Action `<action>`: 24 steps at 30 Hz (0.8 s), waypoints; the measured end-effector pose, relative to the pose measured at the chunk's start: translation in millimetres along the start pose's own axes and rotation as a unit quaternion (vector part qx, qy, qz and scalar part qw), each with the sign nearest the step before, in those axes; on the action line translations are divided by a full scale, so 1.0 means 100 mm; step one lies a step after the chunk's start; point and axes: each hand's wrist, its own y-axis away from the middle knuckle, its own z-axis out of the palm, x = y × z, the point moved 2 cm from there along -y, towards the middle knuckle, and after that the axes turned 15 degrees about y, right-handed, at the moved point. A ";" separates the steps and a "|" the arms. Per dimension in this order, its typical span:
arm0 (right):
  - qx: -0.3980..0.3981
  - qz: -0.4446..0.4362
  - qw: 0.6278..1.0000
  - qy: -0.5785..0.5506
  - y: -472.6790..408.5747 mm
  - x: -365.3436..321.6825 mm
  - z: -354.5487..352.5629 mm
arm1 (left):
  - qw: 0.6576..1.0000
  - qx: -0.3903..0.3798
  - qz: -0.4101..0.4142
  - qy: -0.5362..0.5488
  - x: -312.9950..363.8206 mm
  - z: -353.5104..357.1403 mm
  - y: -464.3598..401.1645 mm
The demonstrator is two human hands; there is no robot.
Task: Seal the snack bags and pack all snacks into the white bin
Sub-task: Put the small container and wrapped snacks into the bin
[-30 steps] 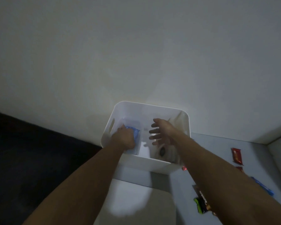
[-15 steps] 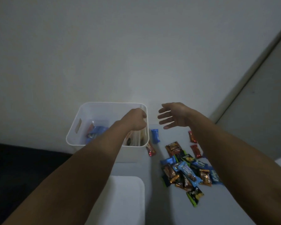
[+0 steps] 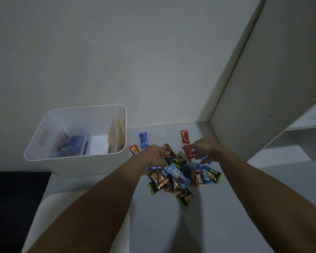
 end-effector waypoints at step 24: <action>0.066 -0.005 0.951 0.303 -0.35 0.78 0.93 | 0.988 0.040 -0.069 -0.134 -0.64 1.13 -0.32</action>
